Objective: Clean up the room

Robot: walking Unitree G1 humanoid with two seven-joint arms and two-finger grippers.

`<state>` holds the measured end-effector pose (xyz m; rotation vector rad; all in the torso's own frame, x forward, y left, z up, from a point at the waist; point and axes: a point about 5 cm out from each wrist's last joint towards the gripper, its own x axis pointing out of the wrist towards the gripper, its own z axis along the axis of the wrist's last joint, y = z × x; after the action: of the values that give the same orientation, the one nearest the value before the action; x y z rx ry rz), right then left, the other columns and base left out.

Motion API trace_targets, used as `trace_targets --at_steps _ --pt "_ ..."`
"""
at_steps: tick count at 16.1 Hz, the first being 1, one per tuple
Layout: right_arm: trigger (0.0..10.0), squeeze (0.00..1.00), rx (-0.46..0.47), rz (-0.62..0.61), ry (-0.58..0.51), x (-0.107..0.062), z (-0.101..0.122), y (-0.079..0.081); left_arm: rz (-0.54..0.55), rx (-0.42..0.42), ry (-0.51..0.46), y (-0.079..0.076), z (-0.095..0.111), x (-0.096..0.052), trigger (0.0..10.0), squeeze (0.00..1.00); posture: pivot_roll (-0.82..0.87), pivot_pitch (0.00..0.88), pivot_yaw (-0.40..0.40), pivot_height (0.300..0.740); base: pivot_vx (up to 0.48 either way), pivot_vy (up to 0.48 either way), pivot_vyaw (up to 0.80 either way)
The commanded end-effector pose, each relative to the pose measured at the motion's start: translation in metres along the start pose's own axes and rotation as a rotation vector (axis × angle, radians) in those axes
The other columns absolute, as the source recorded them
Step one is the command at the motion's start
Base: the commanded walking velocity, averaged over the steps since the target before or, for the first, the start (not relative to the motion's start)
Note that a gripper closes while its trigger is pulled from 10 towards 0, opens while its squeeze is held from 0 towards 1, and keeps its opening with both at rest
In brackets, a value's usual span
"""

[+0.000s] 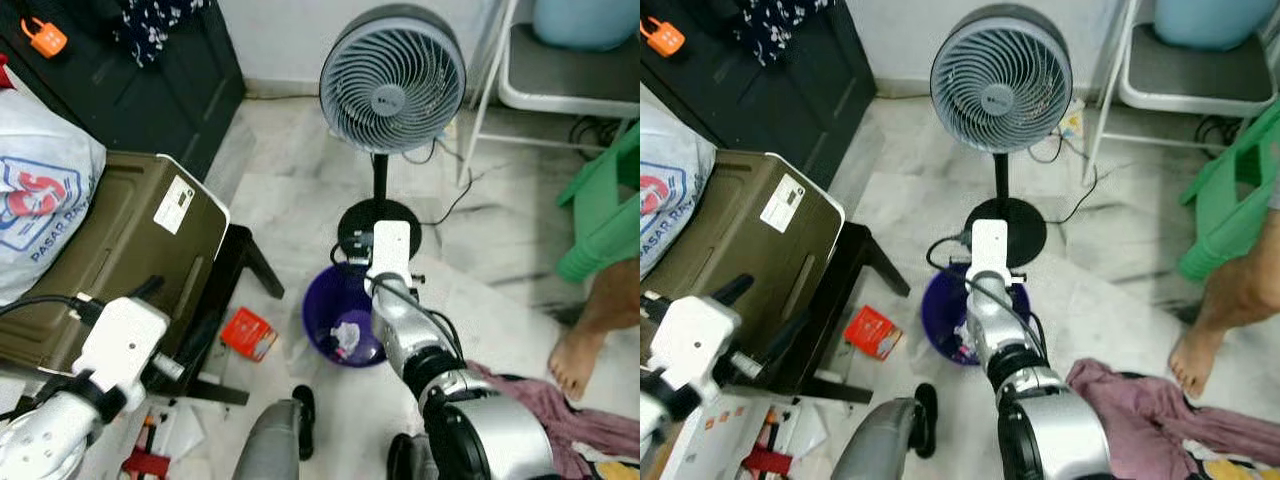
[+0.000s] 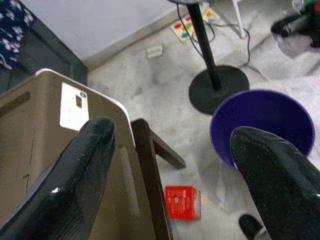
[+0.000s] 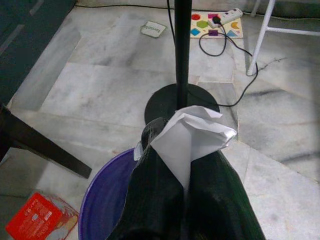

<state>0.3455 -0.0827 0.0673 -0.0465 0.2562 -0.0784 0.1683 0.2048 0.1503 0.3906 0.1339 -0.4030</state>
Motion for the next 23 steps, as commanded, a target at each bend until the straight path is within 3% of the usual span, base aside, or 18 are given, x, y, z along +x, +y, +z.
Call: trace_targets --at_steps 1,5,10,11,12,14,18,23 --pt "10.0 0.00 0.016 0.001 0.018 -0.002 -0.003 0.006 -0.001 0.010 0.013 0.003 0.002 -0.006 10.0 0.00 0.45 0.297 0.179 0.740 0.000 0.000 0.00" --pt "10.0 0.00 -0.009 -0.003 0.038 0.000 -0.004 0.004 -0.020 0.014 0.032 0.007 -0.006 -0.004 10.0 0.00 0.45 0.309 0.199 0.740 0.000 0.000 0.00" --pt "10.0 0.00 -0.009 -0.050 0.086 0.000 -0.014 -0.009 -0.031 -0.002 0.060 0.014 -0.029 0.001 10.0 0.00 0.45 0.318 0.203 0.740 0.000 0.000 0.00" --pt "10.0 0.89 -0.002 -0.050 0.087 0.000 -0.014 -0.009 -0.031 -0.006 0.065 0.016 -0.035 0.000 10.0 0.00 0.45 0.319 0.202 0.740 0.000 0.000 0.00" --pt "10.0 1.00 -0.001 -0.047 0.084 0.000 -0.014 -0.008 -0.030 -0.008 0.067 0.016 -0.039 -0.001 10.0 0.00 0.45 0.319 0.201 0.740 0.000 0.000 0.00" --pt "10.0 1.00 -0.014 -0.043 0.073 0.001 -0.012 -0.007 -0.025 -0.012 0.069 0.019 -0.045 -0.004 10.0 0.00 0.45 0.320 0.198 0.740 0.000 0.000 0.00" --pt "10.0 1.00 -0.022 -0.043 0.063 0.001 -0.011 -0.007 -0.006 -0.018 0.087 0.044 -0.068 -0.010 10.0 0.00 0.44 0.317 0.196 0.740 0.000 0.000 0.00" --pt "10.0 1.00 -0.028 -0.049 0.043 0.001 -0.009 -0.007 0.013 -0.037 0.123 0.064 -0.101 -0.012 10.0 0.00 0.44 0.311 0.200 0.740 0.000 0.000 0.00"
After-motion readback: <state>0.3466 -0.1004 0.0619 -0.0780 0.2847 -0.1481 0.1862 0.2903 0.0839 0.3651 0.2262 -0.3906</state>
